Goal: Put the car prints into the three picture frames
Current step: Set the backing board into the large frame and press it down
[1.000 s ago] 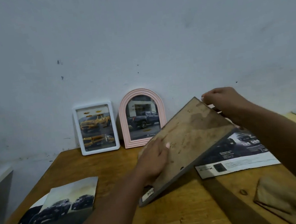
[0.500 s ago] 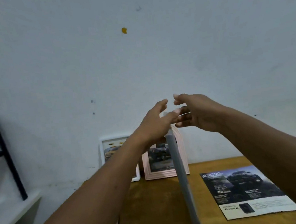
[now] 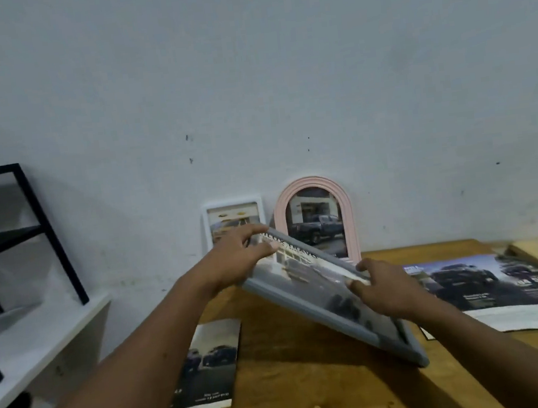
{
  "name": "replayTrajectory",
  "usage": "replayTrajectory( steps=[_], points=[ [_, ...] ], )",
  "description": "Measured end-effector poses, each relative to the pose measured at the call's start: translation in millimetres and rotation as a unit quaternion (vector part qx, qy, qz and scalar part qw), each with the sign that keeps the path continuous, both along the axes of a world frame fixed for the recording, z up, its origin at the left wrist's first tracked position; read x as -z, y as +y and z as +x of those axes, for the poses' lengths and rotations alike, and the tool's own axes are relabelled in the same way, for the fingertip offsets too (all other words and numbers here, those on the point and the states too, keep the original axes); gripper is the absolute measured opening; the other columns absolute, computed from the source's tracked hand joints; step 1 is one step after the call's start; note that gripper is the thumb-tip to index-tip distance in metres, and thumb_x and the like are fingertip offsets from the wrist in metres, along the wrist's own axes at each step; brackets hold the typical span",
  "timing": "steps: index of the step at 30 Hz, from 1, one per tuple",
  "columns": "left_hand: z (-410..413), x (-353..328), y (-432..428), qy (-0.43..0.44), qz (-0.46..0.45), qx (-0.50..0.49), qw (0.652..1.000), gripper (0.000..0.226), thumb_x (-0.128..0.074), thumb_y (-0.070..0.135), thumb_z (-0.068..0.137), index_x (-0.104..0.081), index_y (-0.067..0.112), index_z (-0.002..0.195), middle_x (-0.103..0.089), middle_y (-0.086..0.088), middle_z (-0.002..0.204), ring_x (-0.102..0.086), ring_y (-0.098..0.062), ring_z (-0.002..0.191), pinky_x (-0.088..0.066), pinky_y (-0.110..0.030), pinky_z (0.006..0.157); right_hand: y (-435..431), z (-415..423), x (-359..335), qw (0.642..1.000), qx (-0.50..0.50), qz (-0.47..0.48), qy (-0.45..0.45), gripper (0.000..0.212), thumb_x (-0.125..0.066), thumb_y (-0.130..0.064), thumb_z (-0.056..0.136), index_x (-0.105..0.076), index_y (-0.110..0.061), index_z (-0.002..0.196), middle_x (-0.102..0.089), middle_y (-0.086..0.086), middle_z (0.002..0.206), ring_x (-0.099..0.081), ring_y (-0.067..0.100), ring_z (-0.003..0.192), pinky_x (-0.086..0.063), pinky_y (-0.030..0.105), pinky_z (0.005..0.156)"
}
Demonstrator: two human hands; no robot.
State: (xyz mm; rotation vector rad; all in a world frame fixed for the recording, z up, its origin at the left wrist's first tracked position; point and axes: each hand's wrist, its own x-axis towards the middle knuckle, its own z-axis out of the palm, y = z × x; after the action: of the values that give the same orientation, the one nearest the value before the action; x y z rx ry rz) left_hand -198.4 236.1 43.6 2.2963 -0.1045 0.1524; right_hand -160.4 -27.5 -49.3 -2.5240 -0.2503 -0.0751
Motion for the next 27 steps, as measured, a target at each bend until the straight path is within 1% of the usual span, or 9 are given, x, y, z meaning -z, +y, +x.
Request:
replayTrajectory(
  steps=[3,4,6,8,11,17,21,25,27],
  points=[
    [-13.0,51.7,4.4,0.032,-0.009,-0.017,0.999,0.044,-0.060,0.045,0.098,-0.045,0.045,0.139,-0.042,0.014,0.141,-0.043,-0.010,0.120,-0.044,-0.002,0.081,-15.6,-11.0,43.0,0.998,0.011,-0.052,0.013,0.049,-0.049,-0.057,0.094,-0.048,-0.025,0.131,-0.058,0.004,0.126,-0.056,0.022,0.109,-0.052,0.046,0.091],
    [-18.4,71.1,3.7,0.039,-0.014,-0.029,0.999,0.049,-0.060,0.047,0.097,-0.040,0.047,0.141,-0.042,0.014,0.141,-0.043,-0.012,0.122,-0.044,-0.002,0.085,-18.6,-16.1,53.7,0.998,0.015,-0.064,0.008,0.052,-0.045,-0.059,0.095,-0.047,-0.023,0.133,-0.057,0.006,0.130,-0.053,0.024,0.114,-0.049,0.047,0.095],
    [-20.7,114.5,3.0,0.047,-0.052,-0.051,0.996,0.061,-0.061,0.052,0.094,-0.035,0.045,0.149,-0.035,0.006,0.160,-0.037,-0.018,0.141,-0.036,-0.027,0.114,-22.1,-25.5,69.7,0.997,0.025,-0.070,-0.034,0.055,-0.040,-0.058,0.097,-0.046,-0.019,0.135,-0.056,0.008,0.134,-0.050,0.026,0.121,-0.043,0.046,0.102],
    [-25.0,148.0,-1.5,0.056,-0.030,-0.064,0.996,0.072,-0.060,0.056,0.094,-0.029,0.038,0.157,-0.022,0.006,0.167,-0.019,-0.019,0.153,-0.022,-0.039,0.120,-22.8,-31.4,79.9,0.993,0.024,-0.088,-0.076,0.053,-0.040,-0.051,0.100,-0.044,-0.016,0.139,-0.056,0.010,0.136,-0.048,0.027,0.125,-0.040,0.043,0.104],
    [-23.4,174.0,-6.5,0.040,0.098,-0.041,0.994,0.082,-0.052,0.067,0.092,-0.017,0.037,0.160,-0.013,0.005,0.169,0.000,-0.018,0.156,-0.011,-0.046,0.125,-22.8,-33.5,86.2,0.985,0.020,-0.135,-0.104,0.048,-0.037,-0.047,0.100,-0.044,-0.016,0.137,-0.056,0.010,0.133,-0.048,0.026,0.123,-0.039,0.040,0.103],
    [-16.6,182.7,-4.2,0.033,0.205,-0.006,0.978,0.086,-0.034,0.079,0.090,0.003,0.044,0.159,0.008,0.002,0.170,0.011,-0.019,0.155,-0.003,-0.046,0.125,-23.3,-37.9,85.4,0.982,0.021,-0.146,-0.119,0.045,-0.037,-0.044,0.101,-0.044,-0.015,0.134,-0.057,0.010,0.129,-0.050,0.024,0.118,-0.039,0.037,0.101],
    [-12.3,179.5,-6.3,0.007,0.287,0.003,0.958,0.082,-0.022,0.079,0.092,0.001,0.041,0.160,0.006,-0.001,0.170,0.009,-0.021,0.155,0.001,-0.049,0.125,-23.9,-37.0,84.5,0.986,0.017,-0.133,-0.098,0.048,-0.039,-0.045,0.100,-0.044,-0.015,0.138,-0.054,0.011,0.135,-0.047,0.026,0.125,-0.038,0.040,0.105],
    [-13.9,166.7,-39.8,-0.029,0.304,0.039,0.951,0.080,-0.029,0.075,0.095,-0.003,0.038,0.161,0.000,-0.001,0.170,0.005,-0.021,0.156,0.000,-0.045,0.125,-29.9,-36.9,71.3,0.996,0.010,-0.032,-0.077,0.045,-0.047,-0.039,0.100,-0.048,-0.016,0.138,-0.052,0.011,0.139,-0.047,0.026,0.126,-0.040,0.044,0.104],
    [-15.6,160.5,-71.7,-0.043,0.297,0.077,0.951,0.078,-0.035,0.069,0.097,-0.007,0.036,0.161,-0.003,0.000,0.170,0.003,-0.020,0.156,-0.001,-0.044,0.124,-40.3,-39.1,63.1,0.996,0.016,-0.031,-0.087,0.040,-0.049,-0.037,0.099,-0.052,-0.019,0.135,-0.053,0.007,0.136,-0.049,0.025,0.124,-0.040,0.047,0.104]
  ],
)
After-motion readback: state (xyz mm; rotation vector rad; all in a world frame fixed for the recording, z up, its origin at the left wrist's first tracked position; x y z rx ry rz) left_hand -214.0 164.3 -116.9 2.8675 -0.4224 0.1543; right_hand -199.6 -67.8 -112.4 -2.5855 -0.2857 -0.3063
